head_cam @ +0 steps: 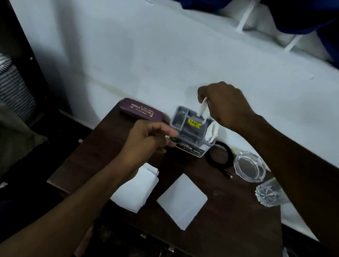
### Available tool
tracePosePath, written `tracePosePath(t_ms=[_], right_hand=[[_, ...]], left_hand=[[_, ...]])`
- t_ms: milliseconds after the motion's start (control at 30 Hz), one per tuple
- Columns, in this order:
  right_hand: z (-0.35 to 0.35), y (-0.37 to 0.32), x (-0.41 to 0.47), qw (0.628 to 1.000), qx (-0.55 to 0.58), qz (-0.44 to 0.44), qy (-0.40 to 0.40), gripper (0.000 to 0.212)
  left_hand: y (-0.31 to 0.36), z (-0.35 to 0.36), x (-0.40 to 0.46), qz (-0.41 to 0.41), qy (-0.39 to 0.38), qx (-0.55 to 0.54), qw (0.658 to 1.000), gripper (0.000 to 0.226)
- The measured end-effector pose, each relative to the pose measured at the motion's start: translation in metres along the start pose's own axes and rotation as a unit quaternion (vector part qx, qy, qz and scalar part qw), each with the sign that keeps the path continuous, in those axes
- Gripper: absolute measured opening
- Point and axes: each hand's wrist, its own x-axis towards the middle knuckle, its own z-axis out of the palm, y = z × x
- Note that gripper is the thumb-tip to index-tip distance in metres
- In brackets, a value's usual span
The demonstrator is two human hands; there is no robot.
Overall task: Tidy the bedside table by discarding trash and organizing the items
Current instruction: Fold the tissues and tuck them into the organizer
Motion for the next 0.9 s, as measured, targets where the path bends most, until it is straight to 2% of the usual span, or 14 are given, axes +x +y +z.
tracePosePath(t_ms=[100,333,433,533,633,700,767,833,900], right_hand=[[0.011,-0.006,0.005,0.999,-0.029,-0.021,-0.041,0.032],[0.012,-0.010,0.016,0.997,0.062,-0.008,-0.040,0.029],[0.023,-0.007,0.015,0.999,0.004,-0.029,-0.045,0.024],[0.034,-0.005,0.010,0.993,-0.056,-0.068,-0.076,0.029],[0.033,-0.010,0.008,0.987,-0.113,-0.097,-0.065,0.022],[0.032,-0.012,0.007,0.984,-0.142,-0.104,-0.017,0.024],[0.034,-0.013,0.002,0.978,-0.175,-0.113,0.015,0.029],[0.035,-0.016,-0.002,0.970,-0.204,-0.133,0.006,0.036],[0.029,-0.023,-0.010,0.972,-0.203,-0.114,0.030,0.037]], left_hand=[[0.003,-0.006,0.003,0.001,0.000,0.008,1.000,0.024],[0.005,-0.015,0.007,-0.020,0.017,0.003,1.000,0.022],[0.004,-0.015,0.009,-0.026,0.017,0.009,0.999,0.021],[0.002,-0.016,0.010,-0.033,0.016,0.023,0.999,0.020],[-0.002,-0.019,0.013,-0.024,0.028,0.075,0.997,0.020],[-0.007,-0.022,0.014,0.006,0.055,0.197,0.979,0.018],[-0.010,-0.025,0.010,0.015,0.059,0.348,0.936,0.021],[-0.012,-0.027,0.000,-0.013,0.044,0.439,0.897,0.035],[-0.015,-0.026,-0.013,-0.040,0.023,0.505,0.862,0.049]])
